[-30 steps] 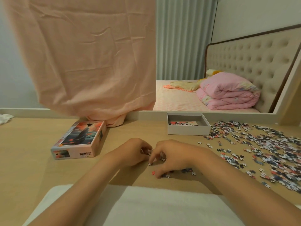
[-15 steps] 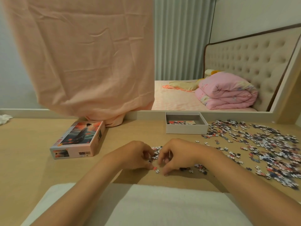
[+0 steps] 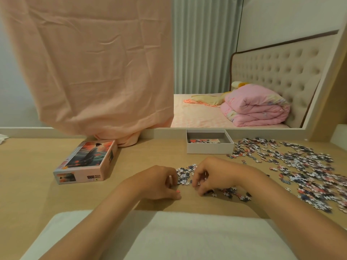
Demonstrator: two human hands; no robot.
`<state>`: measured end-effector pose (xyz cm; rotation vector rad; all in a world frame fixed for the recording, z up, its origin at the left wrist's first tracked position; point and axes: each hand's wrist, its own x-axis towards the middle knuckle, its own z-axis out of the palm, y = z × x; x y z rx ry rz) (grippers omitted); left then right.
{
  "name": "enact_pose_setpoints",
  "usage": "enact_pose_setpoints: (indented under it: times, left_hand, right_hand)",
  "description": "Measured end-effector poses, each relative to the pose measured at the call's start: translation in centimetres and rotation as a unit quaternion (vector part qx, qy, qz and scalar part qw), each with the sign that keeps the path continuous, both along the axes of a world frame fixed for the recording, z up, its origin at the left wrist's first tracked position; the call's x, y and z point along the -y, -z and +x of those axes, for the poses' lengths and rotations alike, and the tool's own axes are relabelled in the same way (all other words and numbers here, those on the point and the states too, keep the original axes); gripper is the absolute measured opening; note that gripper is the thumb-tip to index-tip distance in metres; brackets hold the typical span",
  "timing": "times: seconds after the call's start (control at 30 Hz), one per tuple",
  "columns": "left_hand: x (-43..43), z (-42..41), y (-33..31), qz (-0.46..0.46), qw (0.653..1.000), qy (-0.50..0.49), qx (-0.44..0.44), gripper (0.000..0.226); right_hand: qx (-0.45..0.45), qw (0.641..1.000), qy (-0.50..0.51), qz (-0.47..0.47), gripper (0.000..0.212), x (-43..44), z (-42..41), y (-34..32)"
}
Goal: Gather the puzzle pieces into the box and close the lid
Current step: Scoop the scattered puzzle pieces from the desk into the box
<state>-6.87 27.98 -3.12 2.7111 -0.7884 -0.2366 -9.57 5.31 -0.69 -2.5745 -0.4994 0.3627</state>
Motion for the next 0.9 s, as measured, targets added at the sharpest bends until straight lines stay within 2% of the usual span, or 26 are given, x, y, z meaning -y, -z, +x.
enact_pose_setpoints:
  times: [0.13, 0.3, 0.5, 0.57, 0.6, 0.63, 0.7, 0.77, 0.83, 0.9]
  left_hand:
    - [1.1, 0.9, 0.5, -0.040, 0.999, 0.030, 0.008, 0.016]
    - [3.7, 2.2, 1.1, -0.080, 0.995, 0.049, 0.026, 0.013]
    - [4.5, 3.4, 0.5, -0.107, 0.992, 0.013, 0.072, 0.032]
    - [3.5, 3.9, 0.1, -0.068, 0.995, -0.019, 0.073, 0.056]
    - [3.0, 3.9, -0.1, -0.029, 0.997, -0.039, 0.054, 0.075]
    - [2.7, 4.0, -0.2, 0.019, 0.998, -0.053, 0.028, 0.095]
    - [2.6, 4.0, 0.1, 0.100, 0.994, -0.049, 0.003, 0.112]
    - [3.3, 4.0, 0.5, 0.120, 0.992, -0.025, 0.007, 0.108]
    - [4.2, 4.3, 0.6, 0.109, 0.994, -0.006, 0.009, 0.097]
    - [5.1, 4.8, 0.4, 0.110, 0.994, 0.009, 0.002, 0.087]
  right_hand:
    - [-0.063, 0.996, -0.004, -0.065, 0.020, 1.4, -0.4, -0.4]
    - [-0.013, 0.998, 0.052, -0.011, 0.011, 2.0, 0.1, 0.7]
    - [0.068, 0.992, 0.110, 0.015, 0.009, 2.9, 1.2, 1.1]
    - [0.086, 0.988, 0.124, 0.032, 0.009, 3.2, 1.5, 0.7]
    - [0.091, 0.987, 0.128, 0.023, 0.017, 3.2, 1.6, 0.5]
    - [0.086, 0.988, 0.128, -0.003, 0.033, 3.2, 1.7, 0.3]
    - [0.039, 0.986, 0.128, -0.100, 0.078, 3.2, 2.4, 0.1]
    - [0.000, 0.974, 0.119, -0.194, 0.107, 2.9, 3.2, 0.1]
    - [-0.014, 0.969, 0.108, -0.222, 0.113, 2.5, 4.2, 0.2]
    - [-0.011, 0.973, 0.098, -0.210, 0.110, 2.0, 5.1, 0.4]
